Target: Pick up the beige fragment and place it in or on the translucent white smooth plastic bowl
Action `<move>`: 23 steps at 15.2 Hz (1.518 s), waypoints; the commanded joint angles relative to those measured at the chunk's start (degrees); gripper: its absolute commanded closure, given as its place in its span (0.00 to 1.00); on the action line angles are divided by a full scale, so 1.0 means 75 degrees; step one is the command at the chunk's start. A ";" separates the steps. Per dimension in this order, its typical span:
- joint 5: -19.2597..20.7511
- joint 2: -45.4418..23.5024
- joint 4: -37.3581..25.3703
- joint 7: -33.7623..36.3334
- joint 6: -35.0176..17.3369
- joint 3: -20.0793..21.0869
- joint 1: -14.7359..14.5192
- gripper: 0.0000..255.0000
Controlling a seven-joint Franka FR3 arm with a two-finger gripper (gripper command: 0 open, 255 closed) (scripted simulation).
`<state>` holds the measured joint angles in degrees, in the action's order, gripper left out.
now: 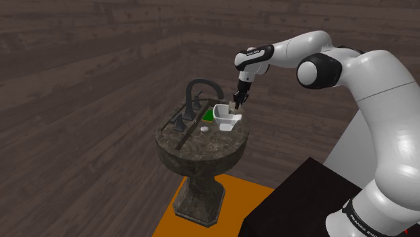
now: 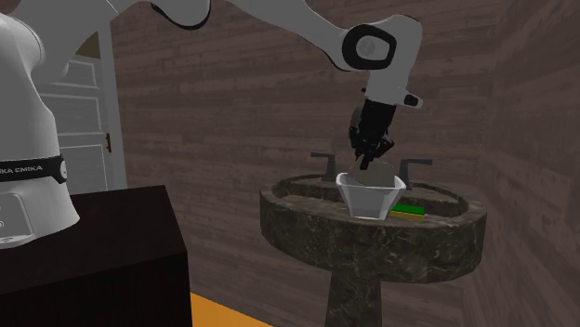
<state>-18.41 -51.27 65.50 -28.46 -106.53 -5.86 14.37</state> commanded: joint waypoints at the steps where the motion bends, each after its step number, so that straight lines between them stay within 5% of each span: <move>1: -0.0003 -0.0025 -0.0006 -0.0007 -0.0033 0.0000 0.0003 1.00; 5: -0.0004 -0.0026 -0.0006 -0.0007 -0.0033 0.0000 0.0003 1.00; 6: -0.0004 -0.0022 0.0000 -0.0008 -0.0035 -0.0001 0.0002 0.00; 11: -0.0004 -0.0026 -0.0006 -0.0007 -0.0033 0.0000 0.0003 0.00; 15: 0.0071 0.0058 -0.0808 0.0097 0.0852 -0.0040 0.0156 0.00; 23: 0.0071 0.0057 -0.0808 0.0097 0.0852 -0.0040 0.0156 0.00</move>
